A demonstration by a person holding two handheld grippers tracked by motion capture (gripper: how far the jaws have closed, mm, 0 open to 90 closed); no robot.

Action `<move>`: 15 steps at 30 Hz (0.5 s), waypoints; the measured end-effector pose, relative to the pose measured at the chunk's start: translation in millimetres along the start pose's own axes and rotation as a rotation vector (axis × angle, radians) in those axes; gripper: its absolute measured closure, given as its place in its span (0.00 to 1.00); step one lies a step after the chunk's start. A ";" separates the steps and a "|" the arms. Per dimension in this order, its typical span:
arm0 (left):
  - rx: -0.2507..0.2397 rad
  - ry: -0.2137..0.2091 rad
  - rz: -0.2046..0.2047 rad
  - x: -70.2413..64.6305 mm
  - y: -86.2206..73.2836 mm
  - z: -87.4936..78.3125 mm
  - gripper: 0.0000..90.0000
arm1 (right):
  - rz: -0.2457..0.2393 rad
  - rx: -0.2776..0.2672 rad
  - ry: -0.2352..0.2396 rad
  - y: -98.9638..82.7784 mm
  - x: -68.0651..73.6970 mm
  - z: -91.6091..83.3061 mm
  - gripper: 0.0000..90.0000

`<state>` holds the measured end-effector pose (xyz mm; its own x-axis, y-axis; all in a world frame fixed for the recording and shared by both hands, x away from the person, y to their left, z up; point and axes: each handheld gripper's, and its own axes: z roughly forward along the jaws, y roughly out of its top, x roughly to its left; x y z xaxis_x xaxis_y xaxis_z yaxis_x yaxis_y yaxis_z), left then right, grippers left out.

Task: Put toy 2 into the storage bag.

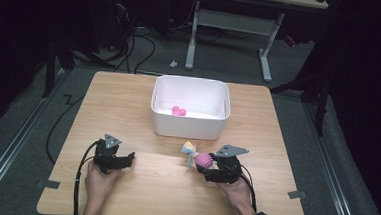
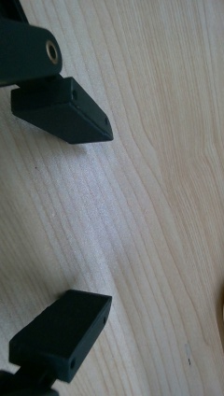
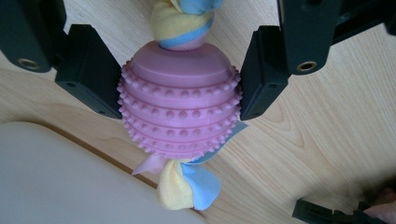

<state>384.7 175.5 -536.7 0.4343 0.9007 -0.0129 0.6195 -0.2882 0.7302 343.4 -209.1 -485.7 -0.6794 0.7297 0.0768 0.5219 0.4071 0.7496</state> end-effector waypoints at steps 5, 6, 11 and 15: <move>0.000 0.000 0.000 0.0 0.0 0.0 0.20 | 0.003 -0.008 -0.009 -0.2 -3.8 -9.3 0.38; 0.000 0.000 0.000 0.0 0.0 0.0 0.20 | 0.001 -0.011 -0.014 0.3 -4.6 -12.0 0.38; 0.000 0.000 0.000 0.0 0.0 0.0 0.20 | -0.004 -0.034 -0.029 4.0 -8.3 -24.6 0.38; 0.000 0.000 0.000 0.0 0.0 0.0 0.20 | -0.006 -0.049 -0.042 7.0 -12.4 -34.6 0.38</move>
<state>384.7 175.6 -536.7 0.4344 0.9006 -0.0130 0.6195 -0.2882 0.7302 337.6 -234.3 -458.6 -0.6598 0.7500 0.0450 0.4914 0.3854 0.7811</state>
